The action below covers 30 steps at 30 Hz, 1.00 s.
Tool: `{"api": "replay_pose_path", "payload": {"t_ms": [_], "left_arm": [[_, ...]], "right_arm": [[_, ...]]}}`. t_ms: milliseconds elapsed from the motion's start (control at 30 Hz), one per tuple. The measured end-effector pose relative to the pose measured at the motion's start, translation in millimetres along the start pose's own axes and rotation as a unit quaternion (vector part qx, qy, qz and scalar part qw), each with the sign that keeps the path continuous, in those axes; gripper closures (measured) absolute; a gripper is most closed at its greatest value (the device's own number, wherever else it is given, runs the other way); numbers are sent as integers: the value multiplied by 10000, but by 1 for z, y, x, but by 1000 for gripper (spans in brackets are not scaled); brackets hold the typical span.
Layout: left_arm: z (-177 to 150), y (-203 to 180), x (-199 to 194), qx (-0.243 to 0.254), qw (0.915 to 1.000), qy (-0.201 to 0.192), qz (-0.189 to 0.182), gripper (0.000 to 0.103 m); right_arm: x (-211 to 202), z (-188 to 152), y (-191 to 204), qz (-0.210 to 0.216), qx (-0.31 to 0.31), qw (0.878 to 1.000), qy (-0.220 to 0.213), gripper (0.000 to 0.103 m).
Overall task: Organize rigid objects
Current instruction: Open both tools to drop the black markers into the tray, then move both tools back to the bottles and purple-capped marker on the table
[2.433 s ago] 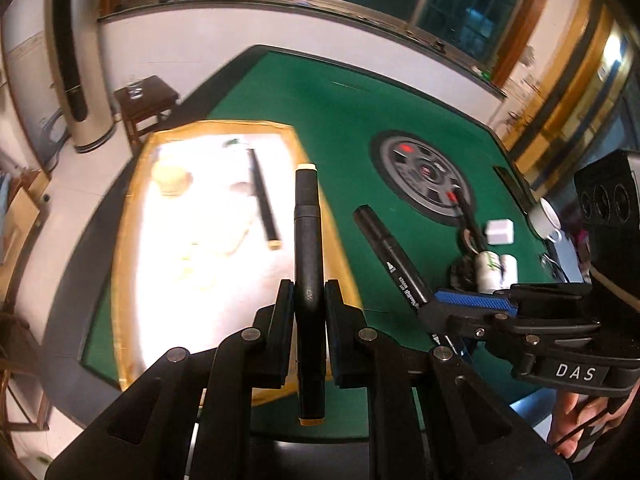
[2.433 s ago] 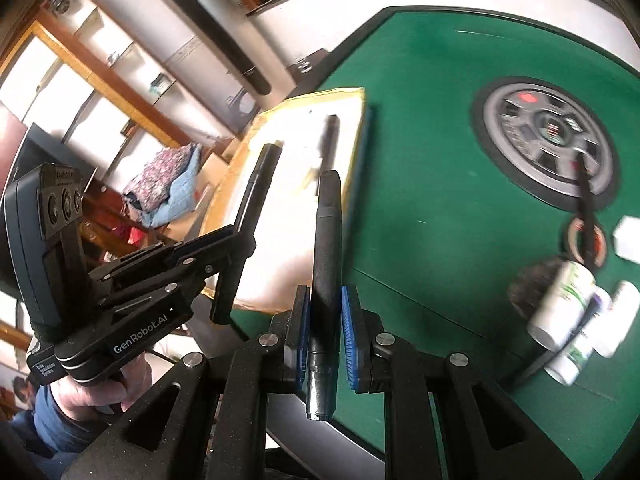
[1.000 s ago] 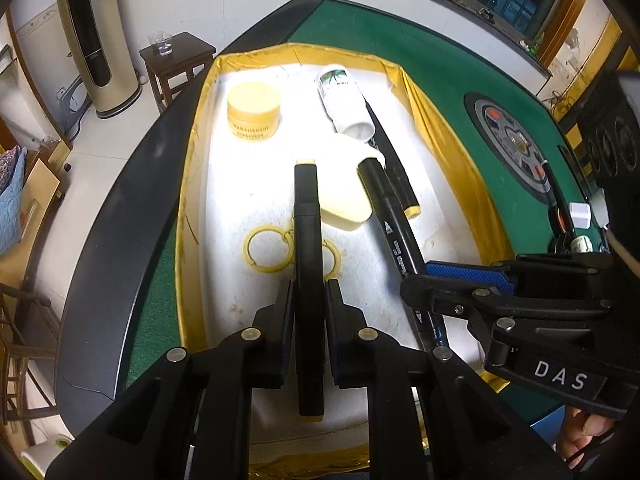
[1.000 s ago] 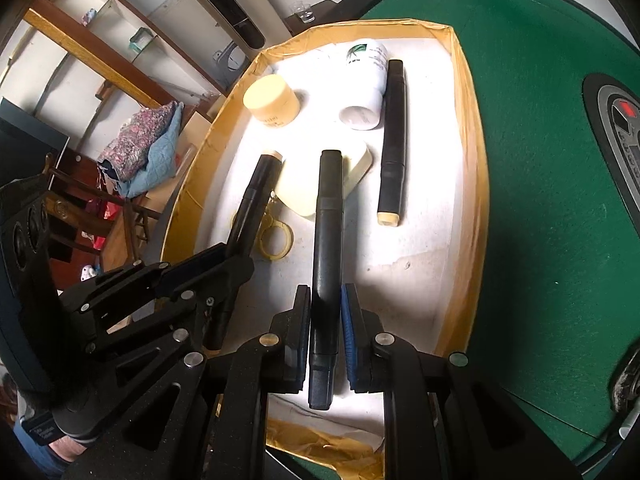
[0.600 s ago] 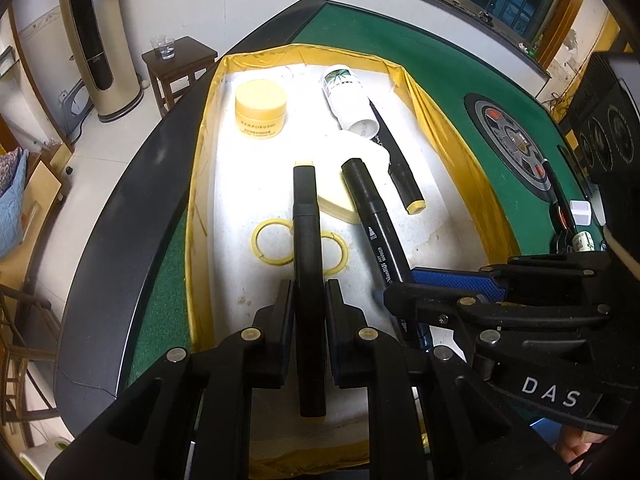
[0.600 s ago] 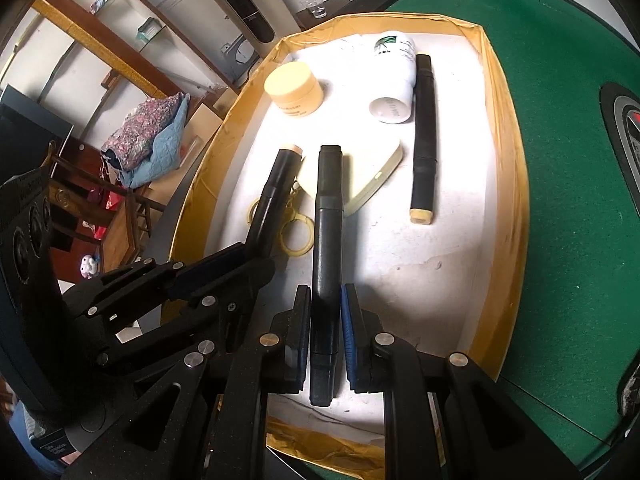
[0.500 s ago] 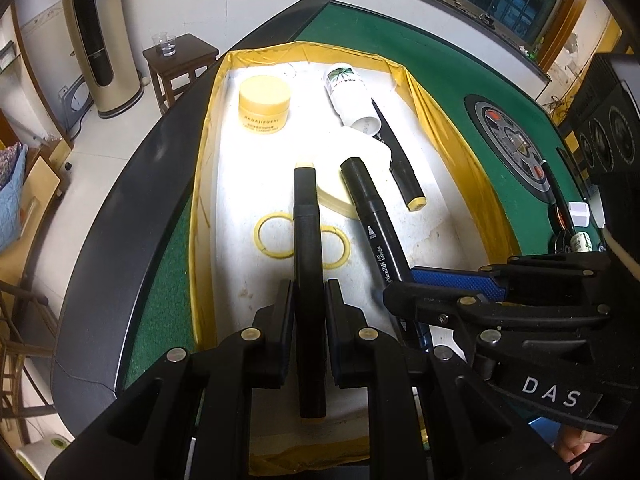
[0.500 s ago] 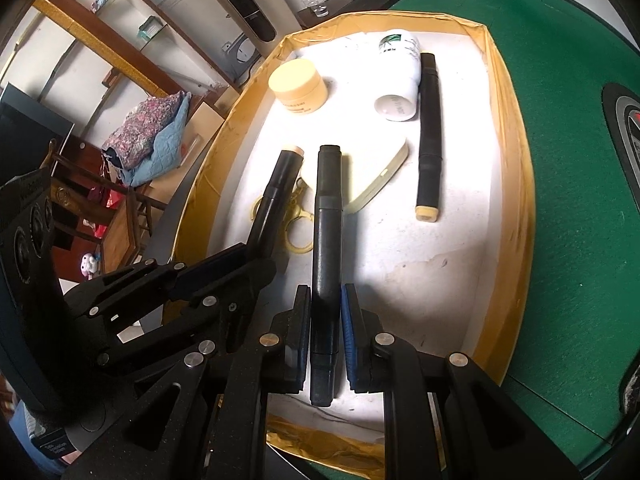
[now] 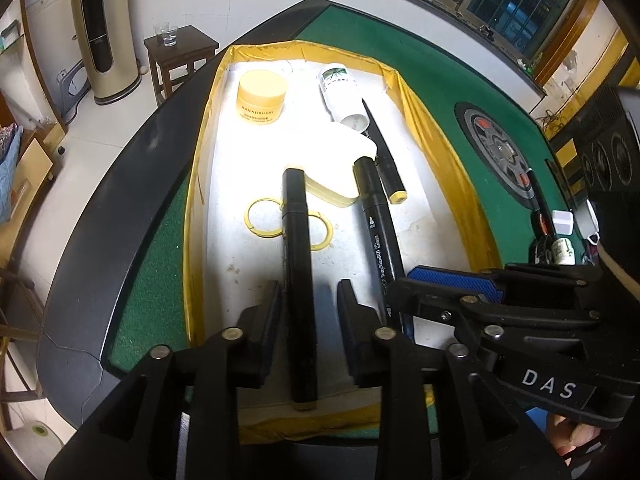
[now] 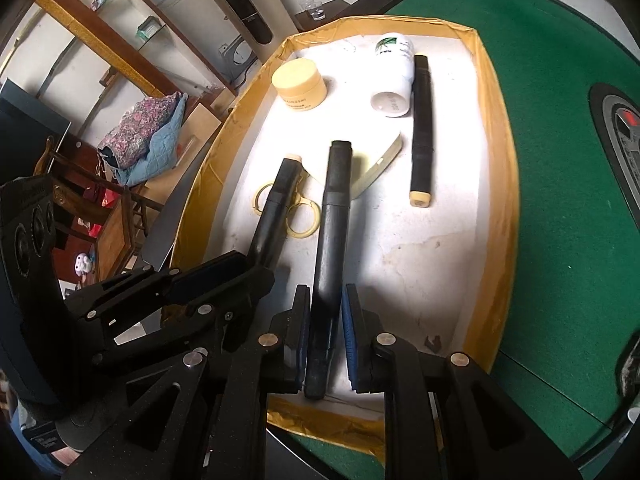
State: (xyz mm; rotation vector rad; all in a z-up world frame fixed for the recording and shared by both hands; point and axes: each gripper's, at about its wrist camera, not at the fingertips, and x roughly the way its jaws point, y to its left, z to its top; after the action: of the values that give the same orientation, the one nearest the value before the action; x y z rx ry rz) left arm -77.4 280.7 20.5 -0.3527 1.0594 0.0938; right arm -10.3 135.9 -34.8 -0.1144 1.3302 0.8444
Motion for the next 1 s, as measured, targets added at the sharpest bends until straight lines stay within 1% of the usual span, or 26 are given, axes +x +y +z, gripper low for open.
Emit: {"api": "replay_pose_path", "payload": {"t_ms": [67, 267, 467, 567, 667, 767, 900, 967, 1000], "left_arm": [[1, -3, -5, -20, 10000, -67, -27, 70], [5, -15, -15, -138, 9996, -180, -154, 69], [9, -45, -20, -47, 9993, -249, -287, 70], [10, -73, -22, 184, 9986, -285, -413, 70], [11, -108, -21, 547, 9964, -250, -599, 70], [6, -147, -13, 943, 9926, -117, -760, 70], [-6, -192, -1, 1395, 9853, 177, -970, 70], [-17, -216, 5, 1685, 9793, 358, -1063, 70], [-22, -226, 8, 1801, 9765, 430, -1100, 70]], "right_arm": [[-5, -3, 0, -13, 28, 10000, -52, 88], [-30, -12, -10, 0, 125, 9992, -373, 88], [-51, -28, -41, 71, 552, 9968, -570, 88], [-65, -39, -60, 78, 770, 9947, -684, 88], [-81, -50, -79, 50, 979, 9917, -832, 88], [-100, -66, -101, 6, 1270, 9868, -1009, 88], [-123, -90, -135, -109, 1708, 9778, -1210, 88], [-133, -105, -152, -180, 1966, 9714, -1318, 88], [-137, -111, -159, -209, 2072, 9686, -1356, 85]]}}
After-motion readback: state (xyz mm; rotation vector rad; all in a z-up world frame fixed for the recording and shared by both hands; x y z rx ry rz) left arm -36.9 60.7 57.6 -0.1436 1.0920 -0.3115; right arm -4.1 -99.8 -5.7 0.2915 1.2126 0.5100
